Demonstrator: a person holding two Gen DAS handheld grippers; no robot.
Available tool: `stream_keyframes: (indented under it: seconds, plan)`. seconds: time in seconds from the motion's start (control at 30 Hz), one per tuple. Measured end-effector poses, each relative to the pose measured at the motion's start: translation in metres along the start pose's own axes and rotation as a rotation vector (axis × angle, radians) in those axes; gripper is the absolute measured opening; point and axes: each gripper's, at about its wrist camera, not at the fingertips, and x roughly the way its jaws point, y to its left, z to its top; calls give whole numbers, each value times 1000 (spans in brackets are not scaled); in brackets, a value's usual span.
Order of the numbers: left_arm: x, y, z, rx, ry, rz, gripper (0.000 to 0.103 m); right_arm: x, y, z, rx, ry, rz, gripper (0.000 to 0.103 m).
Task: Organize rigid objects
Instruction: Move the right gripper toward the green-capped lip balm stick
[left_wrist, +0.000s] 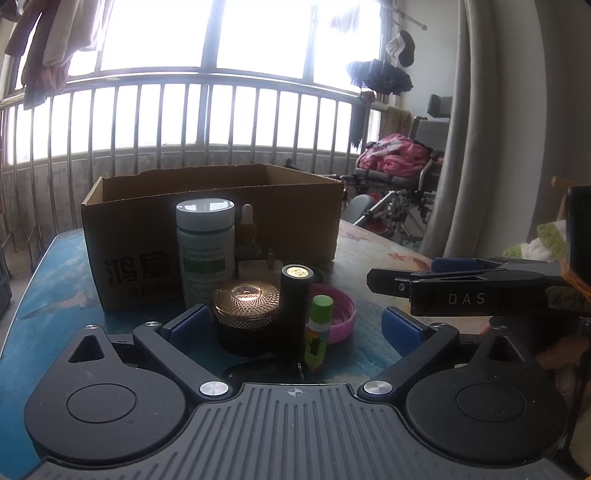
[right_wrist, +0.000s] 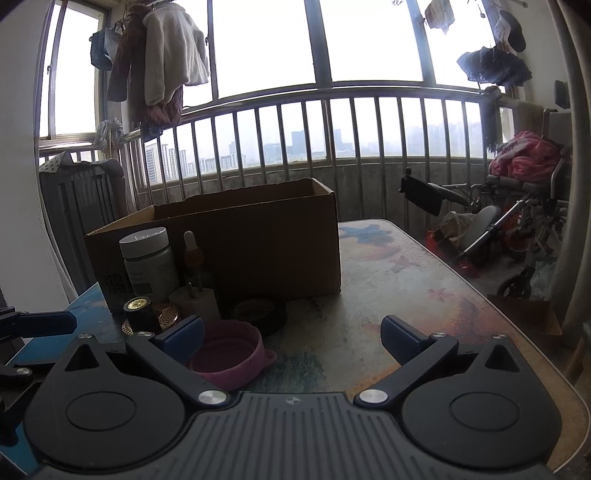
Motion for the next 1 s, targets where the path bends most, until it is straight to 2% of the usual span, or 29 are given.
stream_keyframes:
  seconds: [0.4, 0.9, 1.0]
  plan:
    - [1, -1, -1, 21, 12, 14, 94, 1, 9, -2, -31, 14, 22, 103]
    - [4, -7, -5, 60, 34, 16, 85, -1, 2, 0, 2, 5, 31, 103]
    - [7, -8, -6, 62, 46, 13, 73, -1, 3, 0, 2, 4, 35, 103]
